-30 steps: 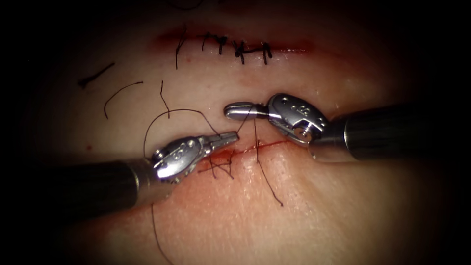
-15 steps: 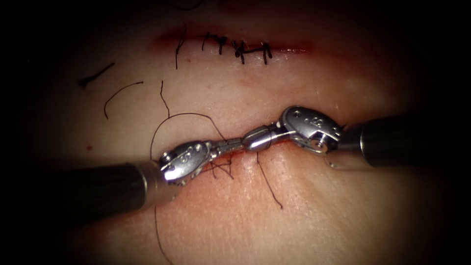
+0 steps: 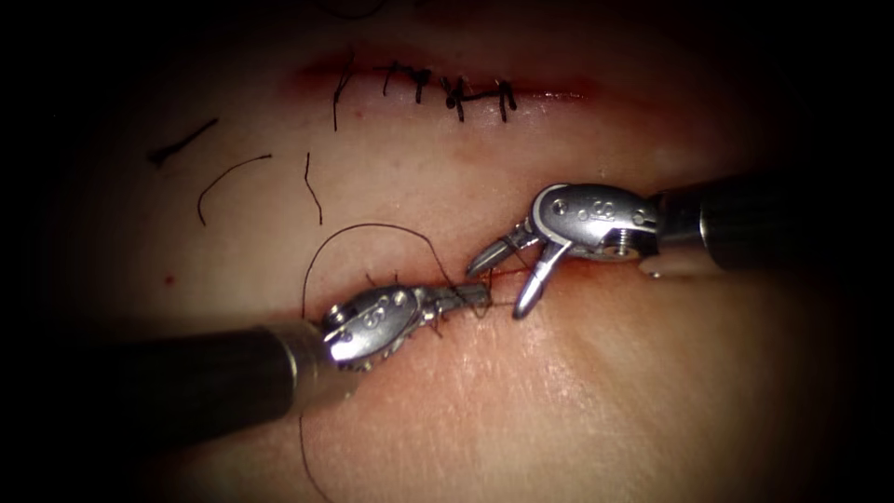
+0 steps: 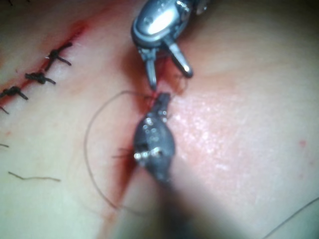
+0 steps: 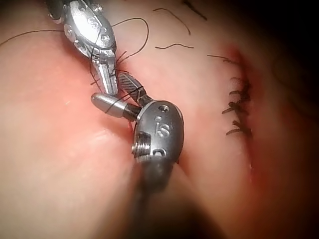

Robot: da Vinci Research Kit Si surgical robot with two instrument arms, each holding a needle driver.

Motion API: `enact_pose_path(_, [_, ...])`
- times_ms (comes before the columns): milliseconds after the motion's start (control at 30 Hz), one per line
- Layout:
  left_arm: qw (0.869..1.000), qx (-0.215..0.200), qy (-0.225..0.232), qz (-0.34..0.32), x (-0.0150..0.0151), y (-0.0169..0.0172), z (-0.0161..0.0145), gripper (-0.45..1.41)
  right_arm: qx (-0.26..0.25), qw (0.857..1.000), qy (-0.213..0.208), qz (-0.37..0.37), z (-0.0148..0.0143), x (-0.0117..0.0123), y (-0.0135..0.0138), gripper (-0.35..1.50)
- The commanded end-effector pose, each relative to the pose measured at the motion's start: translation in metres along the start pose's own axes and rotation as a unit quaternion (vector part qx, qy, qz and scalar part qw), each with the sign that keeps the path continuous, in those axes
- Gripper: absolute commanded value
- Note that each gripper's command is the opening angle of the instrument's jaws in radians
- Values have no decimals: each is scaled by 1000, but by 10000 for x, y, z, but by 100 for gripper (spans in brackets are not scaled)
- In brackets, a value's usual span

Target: Wound Closure

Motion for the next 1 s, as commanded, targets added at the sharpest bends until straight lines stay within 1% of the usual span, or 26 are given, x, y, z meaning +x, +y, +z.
enact_pose_path(33, [1000,-1,-1,-1,-6,1,8,-45,17,1000,-1,-9,6,1,4,87])
enact_pose_path(167, [1000,-3,-1,-2,-4,3,7,-45,40,999,-2,-24,7,8,8,84])
enact_pose_path(267, [1000,-4,-1,-2,-4,3,6,-45,24,999,-7,-29,13,8,9,84])
enact_pose_path(333, [1000,-4,-3,-2,-4,2,7,-45,12,999,-12,-30,18,5,12,84])
enact_pose_path(400, [1000,-4,-2,-2,-3,1,8,-45,11,999,-15,-31,25,0,12,84])
enact_pose_path(500, [1000,-6,-2,-2,-2,-1,8,-45,12,999,-20,-40,39,-7,7,84])
enact_pose_path(667, [1000,-8,-2,-2,-3,-2,4,-45,22,999,-25,-30,55,-14,0,84])
enact_pose_path(1000, [1000,-10,-4,-1,-5,-3,3,-45,24,999,-29,-24,80,-14,1,81])
